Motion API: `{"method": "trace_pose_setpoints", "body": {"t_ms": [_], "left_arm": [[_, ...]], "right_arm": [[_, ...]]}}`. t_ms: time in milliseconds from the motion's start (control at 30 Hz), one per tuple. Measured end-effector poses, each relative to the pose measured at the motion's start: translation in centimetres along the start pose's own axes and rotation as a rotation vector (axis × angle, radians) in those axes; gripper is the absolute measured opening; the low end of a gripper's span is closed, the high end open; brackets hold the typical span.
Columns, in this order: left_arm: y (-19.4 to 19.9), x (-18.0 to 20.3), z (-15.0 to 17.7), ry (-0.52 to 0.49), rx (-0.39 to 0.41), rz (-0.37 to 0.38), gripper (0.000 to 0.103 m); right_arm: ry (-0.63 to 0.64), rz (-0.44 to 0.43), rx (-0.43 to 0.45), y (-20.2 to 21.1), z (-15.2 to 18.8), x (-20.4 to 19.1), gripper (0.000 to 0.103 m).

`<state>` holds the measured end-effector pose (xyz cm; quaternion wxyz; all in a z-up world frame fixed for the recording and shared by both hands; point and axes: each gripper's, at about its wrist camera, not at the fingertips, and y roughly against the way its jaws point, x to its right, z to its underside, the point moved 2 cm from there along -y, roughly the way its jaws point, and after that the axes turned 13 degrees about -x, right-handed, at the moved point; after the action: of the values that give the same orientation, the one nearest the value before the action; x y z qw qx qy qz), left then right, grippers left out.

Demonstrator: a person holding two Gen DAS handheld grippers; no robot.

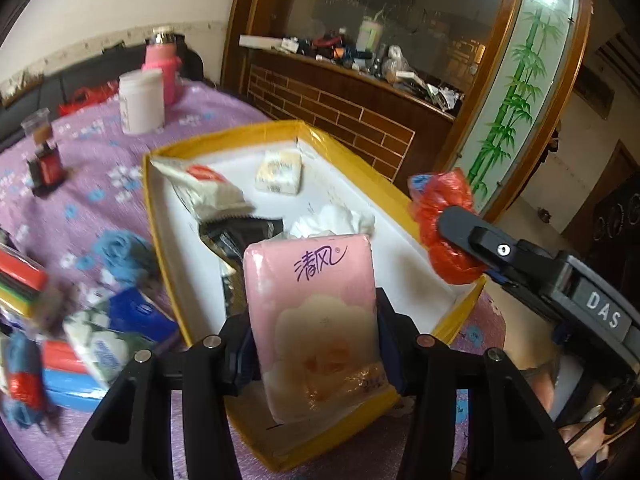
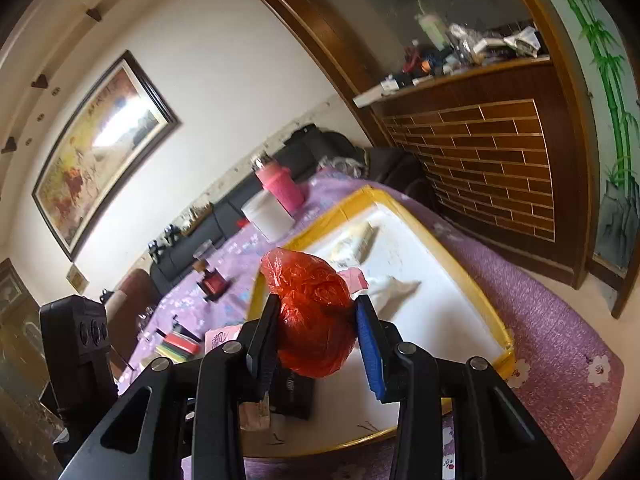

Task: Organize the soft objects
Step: 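Lower pink tissue pack and red bag into the tray and open both grippers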

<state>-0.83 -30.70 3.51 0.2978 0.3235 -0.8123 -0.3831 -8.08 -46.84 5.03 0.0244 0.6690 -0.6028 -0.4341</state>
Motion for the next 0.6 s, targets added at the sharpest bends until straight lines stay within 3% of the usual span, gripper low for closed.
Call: {"method": "trace_pose_setpoints", "body": {"t_ms": [367, 600], "left_arm": [[-2.3, -1.2, 0.9, 0.019, -0.063, 0.000, 0.050], [-2.3, -0.6, 1.3, -0.018, -0.061, -0.032, 0.052]], "right_arm": [[0.045, 0.129, -0.080, -3.9, 0.4, 0.0, 0.041], [0.057, 0.137, -0.083, -4.1, 0.5, 0.2, 0.041]]}}
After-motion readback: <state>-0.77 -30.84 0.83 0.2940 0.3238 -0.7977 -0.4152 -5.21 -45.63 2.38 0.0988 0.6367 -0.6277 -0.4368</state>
